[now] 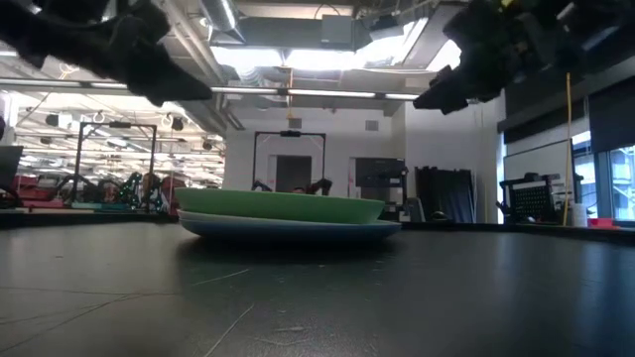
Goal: Stack plastic plates
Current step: Return to Home Position
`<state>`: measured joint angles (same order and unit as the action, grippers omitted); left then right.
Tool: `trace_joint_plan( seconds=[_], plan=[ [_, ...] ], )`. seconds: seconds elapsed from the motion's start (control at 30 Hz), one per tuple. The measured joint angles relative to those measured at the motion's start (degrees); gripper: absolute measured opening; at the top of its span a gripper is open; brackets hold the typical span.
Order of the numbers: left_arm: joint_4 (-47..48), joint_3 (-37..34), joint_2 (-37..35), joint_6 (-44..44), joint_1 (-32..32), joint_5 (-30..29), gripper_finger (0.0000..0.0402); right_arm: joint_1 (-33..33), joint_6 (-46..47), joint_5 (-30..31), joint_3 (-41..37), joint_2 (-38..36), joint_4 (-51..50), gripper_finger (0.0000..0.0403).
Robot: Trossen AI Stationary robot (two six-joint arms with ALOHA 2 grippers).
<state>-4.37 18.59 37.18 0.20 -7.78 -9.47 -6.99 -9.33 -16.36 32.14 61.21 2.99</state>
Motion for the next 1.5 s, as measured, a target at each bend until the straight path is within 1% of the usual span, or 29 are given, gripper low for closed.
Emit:
trace_joint_plan(
  seconds=[0.07,0.13,0.2,0.27,0.33,0.47,0.63,0.77,0.83,0.97,1.13,1.23,1.5],
  plan=[
    [-2.7,-3.5,-3.4,-0.1,-0.1,-0.3,0.0046,-2.4,0.2,-2.0,-1.9,-1.4,1.7,0.0082],
    [-5.5,-6.2,-6.2,-0.6,-0.1,-0.3,0.0033,-4.5,1.5,-2.5,-4.5,-3.2,3.5,0.0053],
    [-5.7,-8.6,-8.8,-1.8,-0.1,-0.3,0.0019,-6.0,2.9,-2.7,-7.2,-5.4,7.1,0.0022],
    [-6.0,-10.7,-11.2,-3.1,-0.1,-0.3,0.0006,-7.1,3.7,-2.7,-10.0,-7.9,9.4,0.0006],
    [-5.8,-12.5,-13.4,-4.5,-0.1,-0.3,0.0003,-8.2,5.2,-2.4,-12.9,-10.8,11.8,0.0011],
    [-5.8,-15.2,-17.1,-6.0,-0.1,-0.3,0.0005,-8.9,8.1,1.6,-18.1,-17.0,17.0,0.0020],
    [-5.6,-16.9,-20.8,-6.1,0.6,-0.3,0.0002,-8.8,9.1,6.9,-23.6,-27.9,18.0,0.0004],
    [-5.6,-17.5,-23.5,-5.8,2.0,-0.3,0.0002,-8.8,11.2,9.5,-27.8,-37.8,17.5,0.0005],
    [-5.1,-17.8,-24.8,-5.8,2.6,-0.3,0.0001,-8.8,12.5,9.7,-29.3,-42.8,16.0,0.0004],
    [-4.6,-18.1,-26.9,-6.0,4.0,-0.3,0.0004,-8.8,13.5,9.9,-30.4,-51.9,6.9,0.0001],
    [-1.6,-18.1,-29.5,-6.0,5.6,-0.5,0.0005,-8.8,13.1,13.5,-30.4,-61.2,-3.0,0.0002],
    [-1.0,-18.1,-31.3,-6.0,6.1,-0.5,0.0006,-8.8,12.5,14.4,-30.4,-61.1,-5.0,0.0002],
    [2.0,-18.1,-37.1,-1.5,6.3,-1.3,0.0006,-8.8,15.0,14.3,-30.9,-60.2,-3.8,0.0003]
  ],
)
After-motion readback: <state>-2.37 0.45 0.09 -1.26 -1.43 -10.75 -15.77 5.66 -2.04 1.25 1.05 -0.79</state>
